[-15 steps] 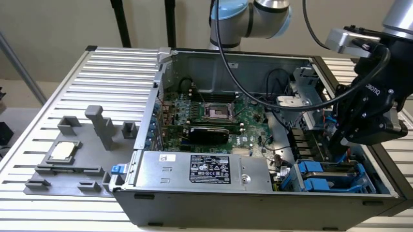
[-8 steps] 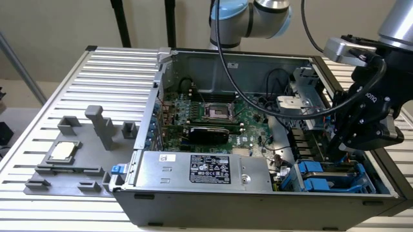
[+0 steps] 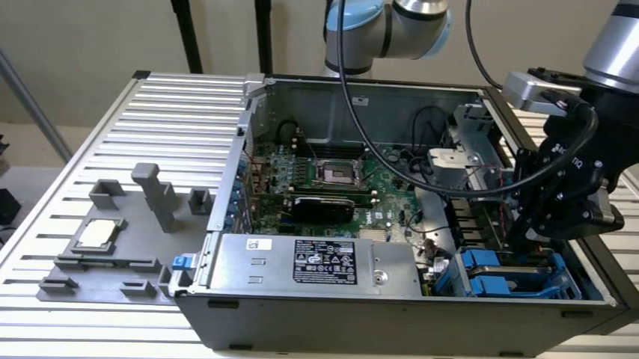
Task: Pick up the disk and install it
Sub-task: 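Insert the second disk wire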
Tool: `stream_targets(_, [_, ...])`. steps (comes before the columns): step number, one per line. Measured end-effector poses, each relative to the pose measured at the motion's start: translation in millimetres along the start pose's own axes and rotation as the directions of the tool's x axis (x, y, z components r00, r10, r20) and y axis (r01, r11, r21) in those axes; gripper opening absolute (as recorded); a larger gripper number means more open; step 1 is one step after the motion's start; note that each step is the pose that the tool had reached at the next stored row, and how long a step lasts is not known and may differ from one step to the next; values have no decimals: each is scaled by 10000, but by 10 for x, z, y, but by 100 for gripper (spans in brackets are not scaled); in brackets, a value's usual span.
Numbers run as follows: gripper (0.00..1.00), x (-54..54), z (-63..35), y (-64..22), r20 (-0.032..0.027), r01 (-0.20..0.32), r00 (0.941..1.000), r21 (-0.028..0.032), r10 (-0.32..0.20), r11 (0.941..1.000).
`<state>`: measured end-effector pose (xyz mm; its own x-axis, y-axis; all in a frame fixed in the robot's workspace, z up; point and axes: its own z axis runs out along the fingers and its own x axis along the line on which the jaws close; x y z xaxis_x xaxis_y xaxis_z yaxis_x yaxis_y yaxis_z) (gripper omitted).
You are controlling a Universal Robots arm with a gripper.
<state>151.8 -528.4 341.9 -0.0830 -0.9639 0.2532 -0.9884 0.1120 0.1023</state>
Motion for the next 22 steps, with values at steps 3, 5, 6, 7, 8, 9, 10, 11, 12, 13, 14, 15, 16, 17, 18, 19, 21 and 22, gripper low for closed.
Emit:
stream_targets(3, [17,-5,20,-2,32,103,9999,92,-103,9999])
stream_targets(5, [17,-7,31,-2,79,168,9998,163,-169,9997])
stream_targets(6, [17,-8,37,-2,111,195,9997,195,-198,9996])
stream_targets(7, [17,-9,43,-3,151,220,9996,224,-223,9995])
stream_targets(8, [17,-10,47,-4,197,243,9995,251,-248,9994])
stream_targets(9, [17,-10,49,-4,255,268,9993,275,-275,9993])
stream_targets(10, [17,-11,50,-4,326,292,9990,294,-302,9991])
stream_targets(11, [17,-11,52,-2,386,313,9987,303,-325,9991])
stream_targets(12, [17,-11,54,1,426,332,9985,310,-345,9990])
stream_targets(13, [17,-10,57,8,451,348,9983,316,-362,9989])
stream_targets(14, [17,-7,60,19,466,363,9982,321,-378,9988])
stream_targets(15, [17,-3,64,33,475,373,9981,323,-388,9988])
stream_targets(16, [17,2,67,49,479,382,9981,325,-397,9987])
stream_targets(17, [17,8,69,64,482,389,9980,326,-405,9987])
stream_targets(18, [17,16,71,75,488,400,9979,328,-416,9987])
stream_targets(19, [17,26,74,78,502,410,9978,329,-426,9986])
stream_targets(21, [17,44,78,76,535,421,9976,331,-438,9986])
stream_targets(22, [17,49,80,76,552,424,9975,331,-442,9986])
